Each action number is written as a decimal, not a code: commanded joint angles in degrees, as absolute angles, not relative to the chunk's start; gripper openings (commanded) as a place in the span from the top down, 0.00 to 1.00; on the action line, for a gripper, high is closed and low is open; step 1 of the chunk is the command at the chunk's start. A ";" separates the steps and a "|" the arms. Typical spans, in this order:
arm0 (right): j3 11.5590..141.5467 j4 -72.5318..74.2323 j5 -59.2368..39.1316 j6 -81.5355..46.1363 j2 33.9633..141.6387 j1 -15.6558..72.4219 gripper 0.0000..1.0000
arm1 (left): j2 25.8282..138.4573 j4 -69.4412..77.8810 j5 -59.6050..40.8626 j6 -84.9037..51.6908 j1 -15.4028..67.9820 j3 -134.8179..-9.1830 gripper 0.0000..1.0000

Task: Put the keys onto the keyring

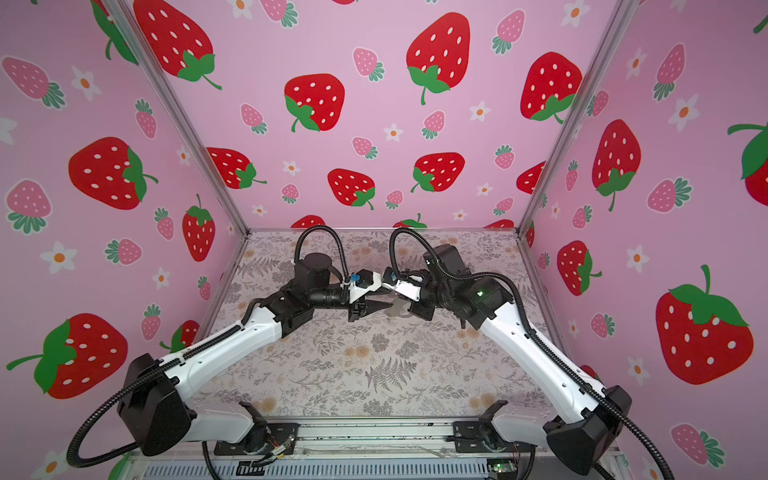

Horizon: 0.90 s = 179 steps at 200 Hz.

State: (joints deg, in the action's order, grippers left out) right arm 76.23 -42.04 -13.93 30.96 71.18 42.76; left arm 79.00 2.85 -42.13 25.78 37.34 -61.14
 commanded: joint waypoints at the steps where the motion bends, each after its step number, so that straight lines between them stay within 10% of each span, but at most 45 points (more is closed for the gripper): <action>1: 76.38 -38.59 -18.08 32.26 70.59 44.19 1.00 | 78.98 1.60 -37.51 24.48 36.97 -59.44 0.61; 179: 75.04 -38.96 -21.41 35.32 69.85 44.03 1.00 | 75.25 15.17 -46.45 23.54 31.64 -51.09 0.63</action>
State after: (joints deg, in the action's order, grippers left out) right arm 75.79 -39.83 -19.33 33.10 71.18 43.77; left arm 76.51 9.69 -42.00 25.32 32.77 -52.01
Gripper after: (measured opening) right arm 0.064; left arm 0.375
